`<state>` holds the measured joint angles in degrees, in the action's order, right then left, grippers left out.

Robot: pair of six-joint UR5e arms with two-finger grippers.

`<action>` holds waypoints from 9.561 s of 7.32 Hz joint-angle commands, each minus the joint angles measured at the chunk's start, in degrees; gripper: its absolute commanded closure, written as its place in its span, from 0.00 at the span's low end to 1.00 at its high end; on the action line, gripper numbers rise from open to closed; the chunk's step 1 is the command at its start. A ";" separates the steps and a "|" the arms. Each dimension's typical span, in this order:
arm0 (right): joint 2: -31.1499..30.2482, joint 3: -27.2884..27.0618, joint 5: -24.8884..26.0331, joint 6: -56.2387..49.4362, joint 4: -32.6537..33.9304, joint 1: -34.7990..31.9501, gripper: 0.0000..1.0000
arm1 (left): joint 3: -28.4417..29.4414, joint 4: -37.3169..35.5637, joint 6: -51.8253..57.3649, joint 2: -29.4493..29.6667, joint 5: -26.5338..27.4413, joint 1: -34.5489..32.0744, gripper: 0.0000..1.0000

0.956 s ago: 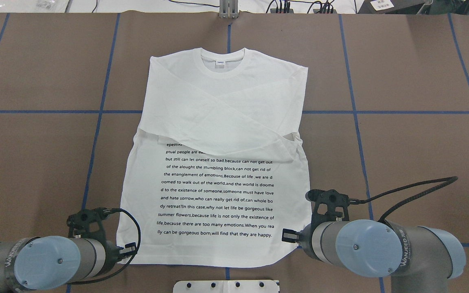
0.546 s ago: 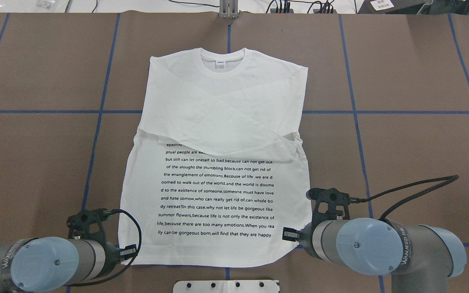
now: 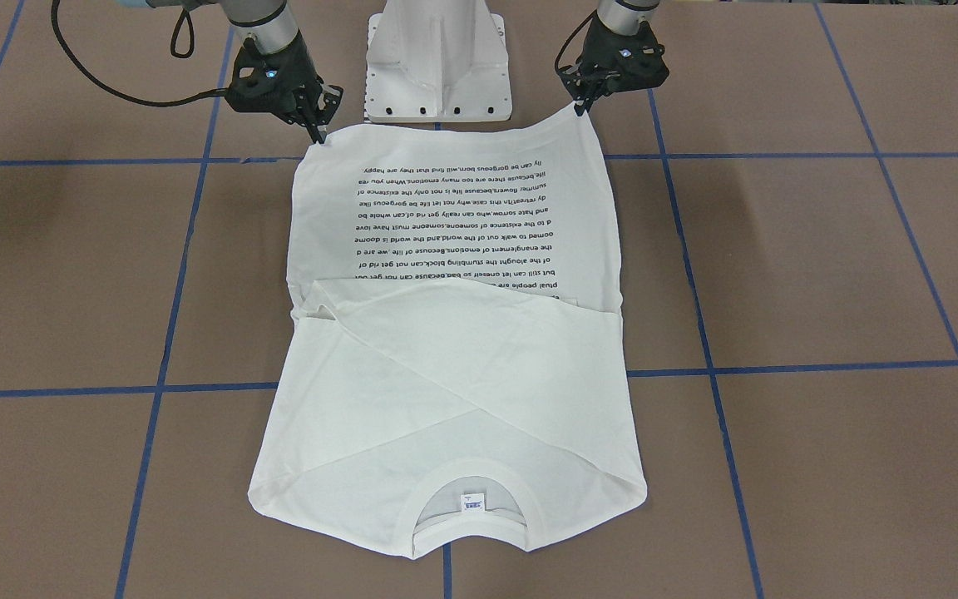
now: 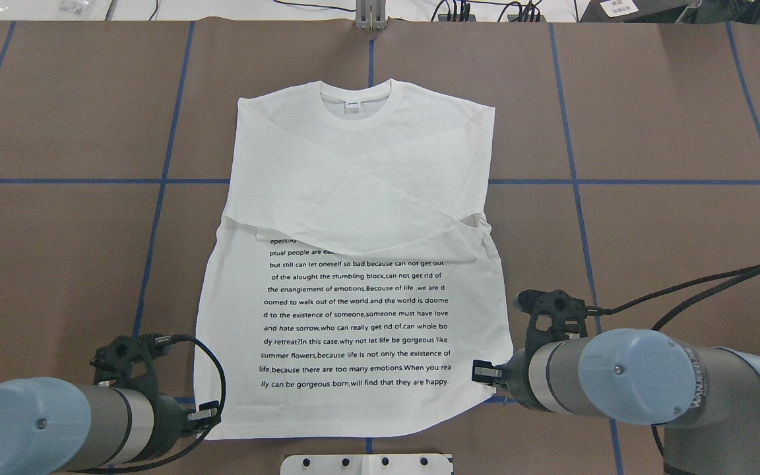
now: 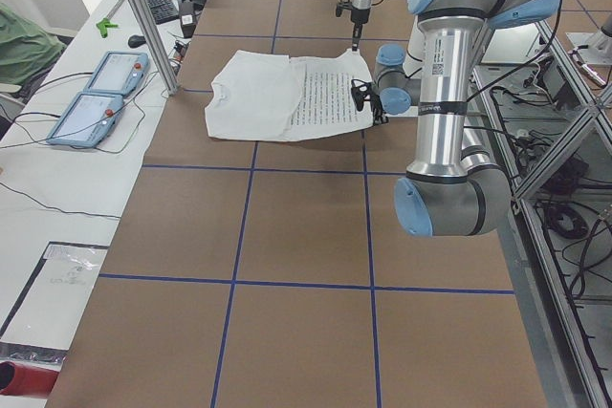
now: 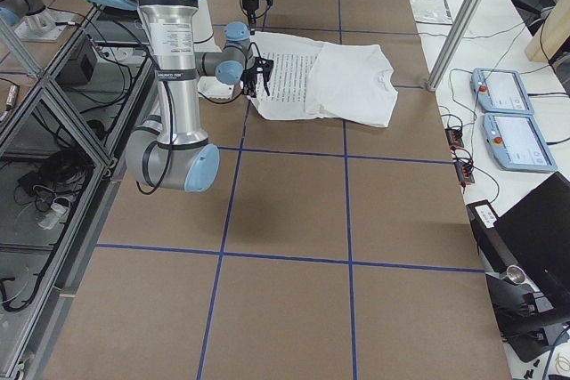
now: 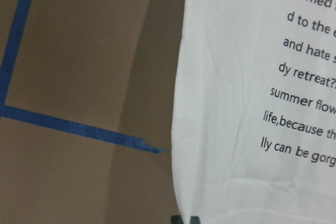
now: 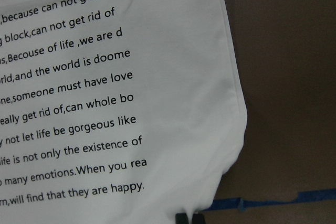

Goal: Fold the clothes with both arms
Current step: 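Lift the hem corners with both grippers and fold them toward the collar, then lay the hem at the collar, release, and raise both grippers, then lower the right gripper to the folded shirt's side edge nearest it, then grasp the shirt edge with the right gripper and drag it toward the robot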

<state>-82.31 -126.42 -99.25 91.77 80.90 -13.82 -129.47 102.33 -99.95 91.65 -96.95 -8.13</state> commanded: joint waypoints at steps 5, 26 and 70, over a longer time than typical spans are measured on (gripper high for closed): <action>-4.77 -8.83 -30.26 -1.16 0.22 -7.98 1.00 | -12.03 -0.73 0.29 -2.17 -9.81 0.74 1.00; 27.98 33.67 -22.23 -21.02 -0.48 -35.58 1.00 | 21.14 -1.48 21.38 19.88 -16.87 -36.70 1.00; -20.56 -2.83 -6.65 -12.15 -5.49 -8.11 1.00 | 24.70 -0.64 25.78 25.69 -15.82 -40.39 0.01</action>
<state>-96.84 -124.31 -104.86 79.42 75.44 -26.34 -104.46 101.70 -74.18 117.47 -112.76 -48.53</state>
